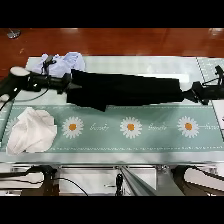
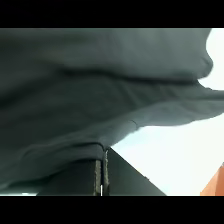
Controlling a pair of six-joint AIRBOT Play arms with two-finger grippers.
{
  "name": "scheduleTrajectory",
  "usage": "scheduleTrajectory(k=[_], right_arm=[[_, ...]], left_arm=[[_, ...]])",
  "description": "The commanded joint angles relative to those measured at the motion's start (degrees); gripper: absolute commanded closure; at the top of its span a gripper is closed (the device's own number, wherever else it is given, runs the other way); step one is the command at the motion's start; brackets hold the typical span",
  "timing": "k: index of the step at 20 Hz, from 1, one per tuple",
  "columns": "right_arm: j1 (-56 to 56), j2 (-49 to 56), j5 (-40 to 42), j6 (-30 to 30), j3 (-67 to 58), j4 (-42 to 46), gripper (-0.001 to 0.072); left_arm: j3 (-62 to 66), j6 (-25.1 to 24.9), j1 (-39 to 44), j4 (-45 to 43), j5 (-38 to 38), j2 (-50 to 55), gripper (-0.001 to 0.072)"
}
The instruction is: Fold the shirts.
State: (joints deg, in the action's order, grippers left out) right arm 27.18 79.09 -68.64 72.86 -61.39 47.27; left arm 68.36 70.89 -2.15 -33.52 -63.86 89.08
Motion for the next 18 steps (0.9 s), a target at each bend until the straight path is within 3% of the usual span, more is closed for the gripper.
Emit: scheduleTrajectory(k=[1,5,12,13,14,15,18], right_arm=[[-2.0,6.0,3.5,3.1,-6.8,-0.5,0.0690],[-2.1,14.3,2.9,5.1,-15.0,-0.3,0.0690],[-3.8,22.7,6.1,5.5,-19.1,-0.8,0.0682],[-3.8,23.5,6.8,5.4,-19.1,-1.0,0.0436],[-3.8,24.0,6.6,5.0,-19.1,-1.9,0.0068],[-3.1,23.8,6.3,4.5,-19.4,-2.3,0.0089],[1.4,23.4,-1.6,1.5,-24.2,-1.1,0.0089]], left_arm=[[14.3,8.2,1.9,-7.6,0.2,11.0,0.0681],[28.3,14.5,1.1,-9.6,0.2,20.0,0.0681],[34.9,13.9,2.7,-10.2,-0.1,28.2,0.0681],[34.9,13.8,2.9,-10.3,-0.1,28.4,0.0591],[34.9,13.8,2.9,-10.2,-0.2,28.4,0.0178],[35.7,13.5,2.3,-10.3,-2.4,28.3,0.0002],[43.1,15.8,-2.8,-14.9,-15.3,27.9,0.0007]])
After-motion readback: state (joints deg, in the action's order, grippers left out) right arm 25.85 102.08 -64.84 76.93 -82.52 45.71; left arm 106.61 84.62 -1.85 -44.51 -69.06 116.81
